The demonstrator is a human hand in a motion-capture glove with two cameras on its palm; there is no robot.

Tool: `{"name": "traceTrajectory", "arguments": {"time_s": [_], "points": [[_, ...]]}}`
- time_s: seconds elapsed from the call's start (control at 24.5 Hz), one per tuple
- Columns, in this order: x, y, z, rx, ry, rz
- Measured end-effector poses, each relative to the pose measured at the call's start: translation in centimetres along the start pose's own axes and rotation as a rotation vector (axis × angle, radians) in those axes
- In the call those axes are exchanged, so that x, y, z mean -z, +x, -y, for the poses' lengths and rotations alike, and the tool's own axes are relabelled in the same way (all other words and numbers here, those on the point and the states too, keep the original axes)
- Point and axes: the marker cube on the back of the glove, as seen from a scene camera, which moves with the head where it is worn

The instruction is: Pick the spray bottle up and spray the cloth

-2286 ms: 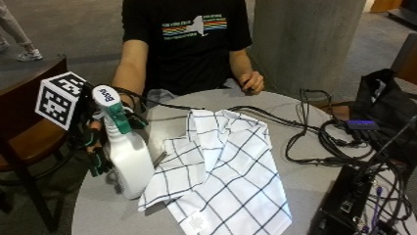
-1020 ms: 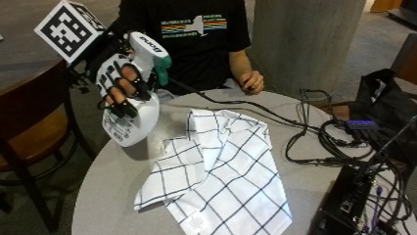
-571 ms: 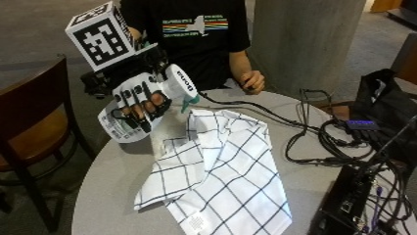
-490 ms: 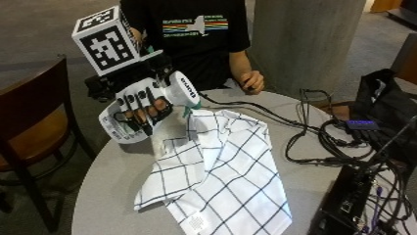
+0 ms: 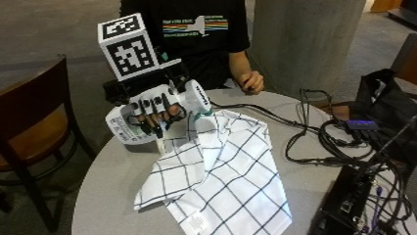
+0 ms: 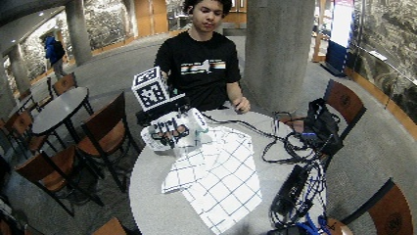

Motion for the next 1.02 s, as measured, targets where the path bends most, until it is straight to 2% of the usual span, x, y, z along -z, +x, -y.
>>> {"name": "traceTrajectory", "arguments": {"time_s": [0.86,1.02], "points": [[-0.77,-0.66,0.17,0.018,-0.007,0.006],[-0.22,-0.74,-0.21,0.016,0.036,0.043]]}}
